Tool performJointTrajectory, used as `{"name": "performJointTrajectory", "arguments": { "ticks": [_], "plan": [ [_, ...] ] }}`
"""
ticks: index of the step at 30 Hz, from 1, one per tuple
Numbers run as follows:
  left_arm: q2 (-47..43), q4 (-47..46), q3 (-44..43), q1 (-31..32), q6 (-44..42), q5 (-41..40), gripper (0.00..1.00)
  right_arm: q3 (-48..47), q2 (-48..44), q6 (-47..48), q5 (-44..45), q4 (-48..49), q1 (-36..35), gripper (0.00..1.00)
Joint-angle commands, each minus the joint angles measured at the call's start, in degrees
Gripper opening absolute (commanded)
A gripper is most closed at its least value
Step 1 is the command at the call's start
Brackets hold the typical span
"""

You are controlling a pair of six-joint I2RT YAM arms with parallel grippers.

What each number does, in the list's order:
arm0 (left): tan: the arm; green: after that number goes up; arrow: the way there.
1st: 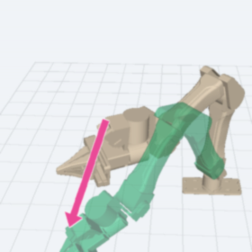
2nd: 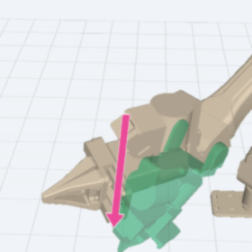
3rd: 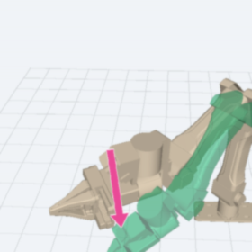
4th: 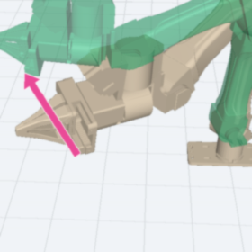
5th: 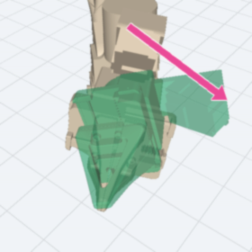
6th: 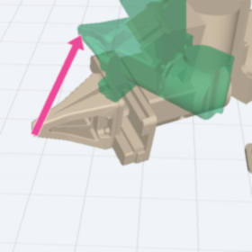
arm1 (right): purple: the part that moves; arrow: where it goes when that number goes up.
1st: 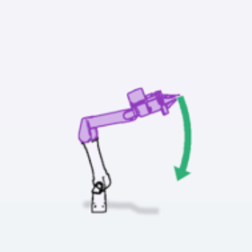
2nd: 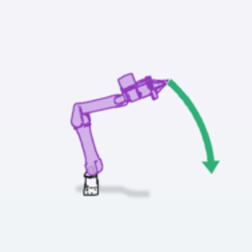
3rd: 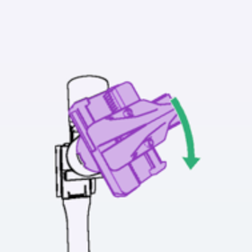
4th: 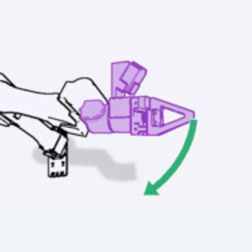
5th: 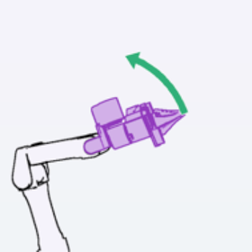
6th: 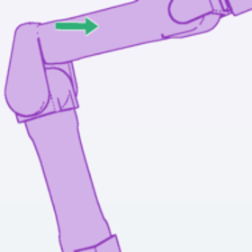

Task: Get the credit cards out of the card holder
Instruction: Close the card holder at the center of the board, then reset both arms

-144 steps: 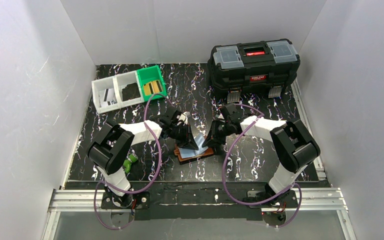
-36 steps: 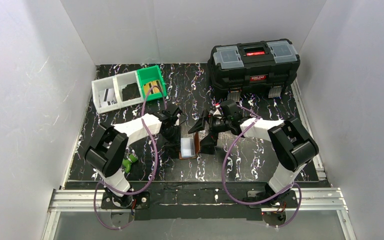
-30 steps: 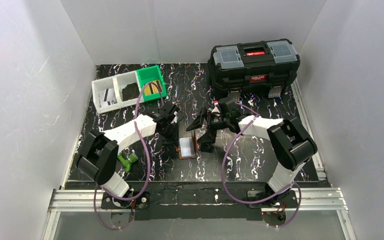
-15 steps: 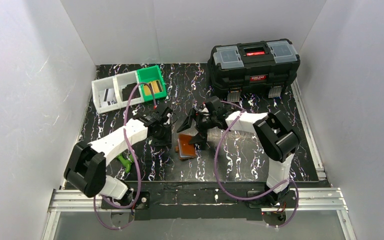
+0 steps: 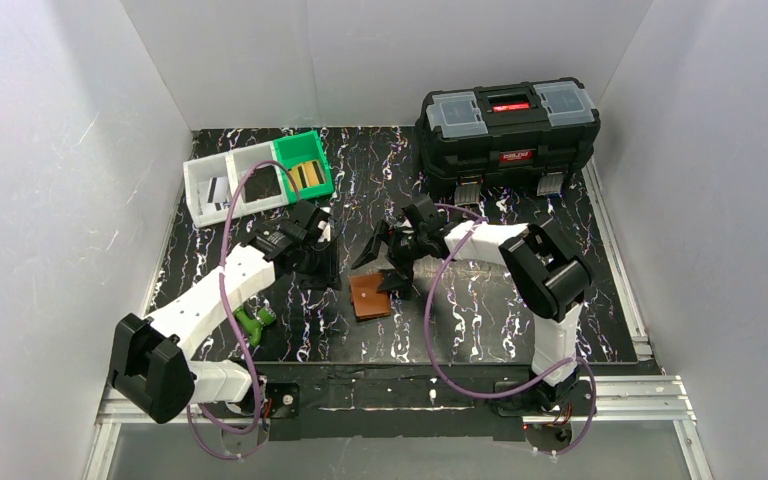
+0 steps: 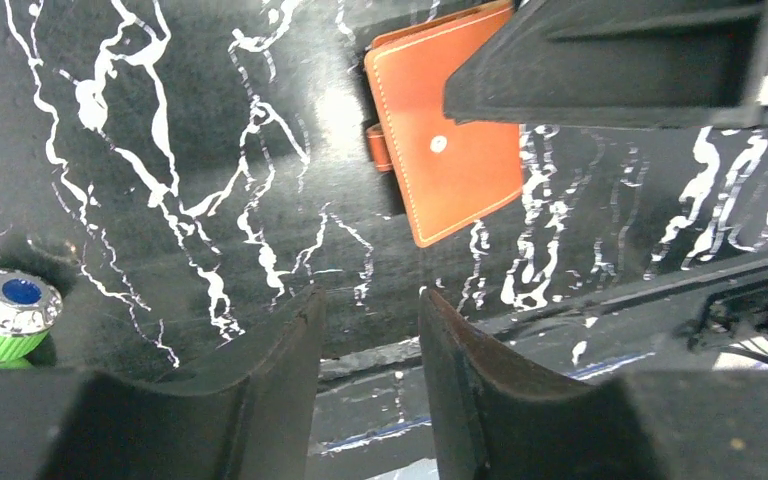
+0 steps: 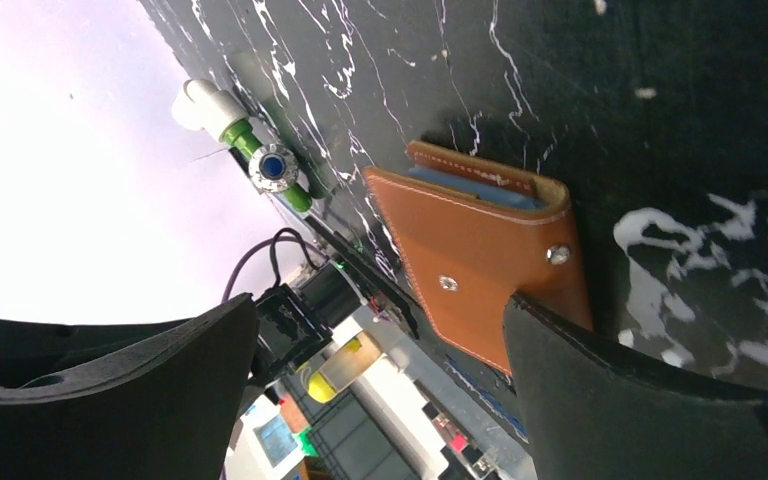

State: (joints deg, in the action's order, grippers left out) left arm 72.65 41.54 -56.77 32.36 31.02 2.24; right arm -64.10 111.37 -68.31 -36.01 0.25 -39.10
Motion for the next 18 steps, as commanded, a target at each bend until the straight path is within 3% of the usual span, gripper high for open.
{"name": "performJointTrajectory", "arguments": {
  "ticks": [1,8,13,18],
  "plan": [
    [-0.6,0.9,-6.8,-0.2,-1.6,3.6,0.42,-2.9,-7.2,4.4,4.7,-6.4,0.3,0.98],
    [4.3,2.8,-20.1,-0.6,-4.8,6.4,0.55,-9.7,-21.0,15.8,15.4,-21.2,2.8,0.98],
    [5.7,2.5,-27.3,-2.1,-4.2,9.3,0.95,-13.0,-30.0,22.6,24.9,-29.0,4.3,0.98],
    [7.0,3.9,-31.7,-3.0,-2.8,4.5,0.98,-13.2,-36.3,26.4,29.4,-31.6,7.3,0.98]
  ]
}}
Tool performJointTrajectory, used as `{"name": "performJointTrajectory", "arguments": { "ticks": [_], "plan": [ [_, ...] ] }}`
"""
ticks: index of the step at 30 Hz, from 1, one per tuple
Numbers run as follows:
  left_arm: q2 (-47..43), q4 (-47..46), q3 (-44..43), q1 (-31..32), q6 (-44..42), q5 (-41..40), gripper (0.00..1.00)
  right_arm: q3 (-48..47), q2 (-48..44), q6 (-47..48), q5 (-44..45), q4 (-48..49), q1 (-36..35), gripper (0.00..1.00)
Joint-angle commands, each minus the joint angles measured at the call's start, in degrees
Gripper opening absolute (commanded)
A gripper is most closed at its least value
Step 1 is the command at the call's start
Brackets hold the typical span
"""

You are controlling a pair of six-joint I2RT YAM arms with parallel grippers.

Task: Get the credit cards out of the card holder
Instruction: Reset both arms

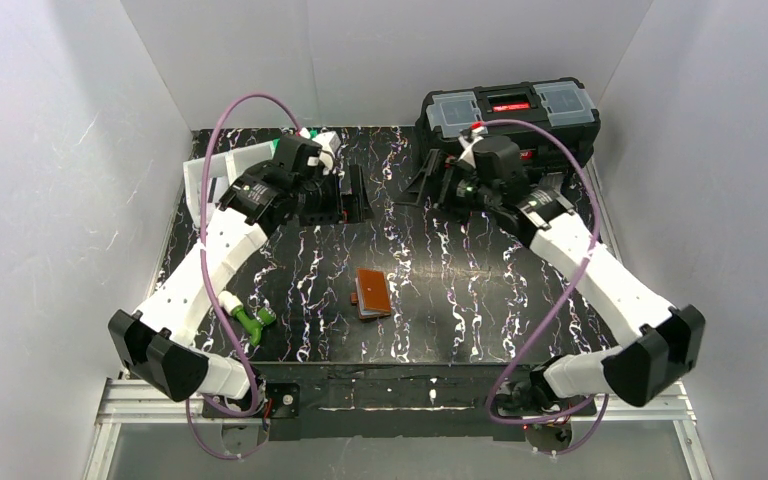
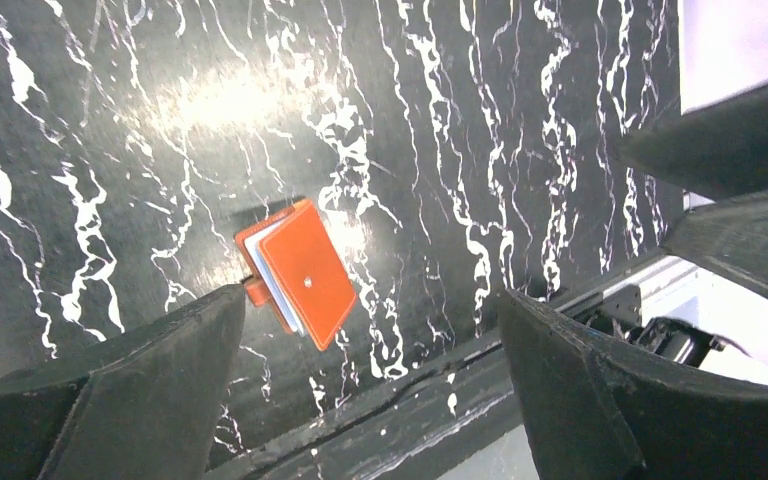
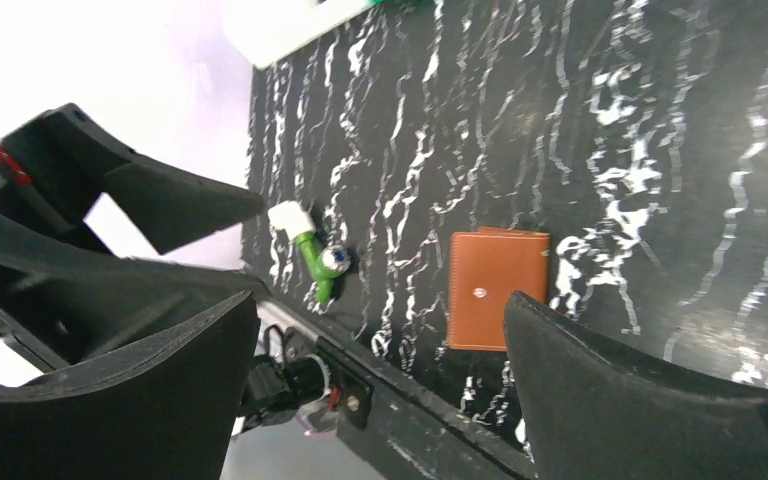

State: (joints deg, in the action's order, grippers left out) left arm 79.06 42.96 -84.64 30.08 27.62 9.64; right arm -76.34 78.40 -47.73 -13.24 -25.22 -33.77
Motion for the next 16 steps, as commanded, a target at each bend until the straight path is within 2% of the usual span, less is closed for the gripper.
{"name": "performJointTrajectory", "arguments": {
  "ticks": [1,6,16],
  "plan": [
    [0.5,2.6,-4.1,-0.7,1.2,-5.3,0.98,-0.6,-4.1,6.4,6.9,-6.2,2.5,0.98],
    [0.2,3.6,-5.3,-1.1,-0.6,-13.0,0.98,0.6,-6.2,7.6,8.0,-6.1,3.9,0.98],
    [1.6,3.4,-7.1,-1.2,-3.3,-15.9,0.98,1.4,-5.6,7.4,7.4,-5.2,5.0,0.98]
  ]
}}
